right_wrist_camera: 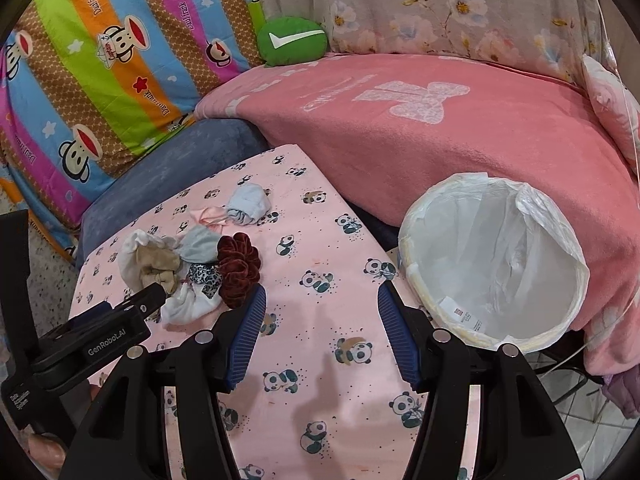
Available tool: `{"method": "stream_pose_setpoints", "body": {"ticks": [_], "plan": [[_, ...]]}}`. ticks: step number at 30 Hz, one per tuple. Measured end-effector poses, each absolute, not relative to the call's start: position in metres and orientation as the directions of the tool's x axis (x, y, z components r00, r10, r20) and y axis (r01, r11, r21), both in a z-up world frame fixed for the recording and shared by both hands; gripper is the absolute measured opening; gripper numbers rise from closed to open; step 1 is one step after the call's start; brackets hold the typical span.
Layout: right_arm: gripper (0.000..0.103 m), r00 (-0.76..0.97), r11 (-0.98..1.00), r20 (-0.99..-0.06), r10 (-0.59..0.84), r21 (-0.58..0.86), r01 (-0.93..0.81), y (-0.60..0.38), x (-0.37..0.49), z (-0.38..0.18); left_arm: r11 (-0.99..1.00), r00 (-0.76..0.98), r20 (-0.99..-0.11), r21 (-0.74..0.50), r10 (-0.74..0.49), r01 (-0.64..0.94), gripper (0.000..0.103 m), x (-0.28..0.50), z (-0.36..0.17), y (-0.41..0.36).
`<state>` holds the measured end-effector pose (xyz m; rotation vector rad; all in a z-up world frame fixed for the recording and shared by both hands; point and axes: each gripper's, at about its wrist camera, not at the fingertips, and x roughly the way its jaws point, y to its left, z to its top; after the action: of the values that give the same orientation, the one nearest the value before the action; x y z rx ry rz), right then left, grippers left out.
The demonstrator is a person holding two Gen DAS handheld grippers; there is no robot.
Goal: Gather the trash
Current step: 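Move both open grippers from the bin back over the clothing pile, then grasp the white sock with the left gripper while the right gripper grasps the dark red scrunchie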
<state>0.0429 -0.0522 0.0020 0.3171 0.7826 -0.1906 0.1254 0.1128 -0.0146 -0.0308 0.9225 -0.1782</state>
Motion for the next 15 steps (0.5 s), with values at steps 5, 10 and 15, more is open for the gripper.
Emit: {"method": "stream_pose_setpoints", "body": {"ticks": [5,10,15], "plan": [[0.059,0.689,0.940,-0.724,-0.035,0.210,0.268,-0.041,0.052,-0.005,0.986,0.559,-0.813,-0.114,-0.161,0.118,0.089,0.130,-0.028,0.128],[0.059,0.686,0.947,-0.727,-0.029,0.199,0.251,-0.031,0.060,-0.012,0.982,0.516,-0.835,-0.159,-0.188,0.102,0.089,0.135,-0.044,0.138],[0.059,0.681,0.950,-0.732,-0.020,0.199,0.242,-0.027,0.069,-0.016,0.971,0.486,-0.841,-0.224,-0.237,0.086,0.088,0.143,-0.052,0.142]]}}
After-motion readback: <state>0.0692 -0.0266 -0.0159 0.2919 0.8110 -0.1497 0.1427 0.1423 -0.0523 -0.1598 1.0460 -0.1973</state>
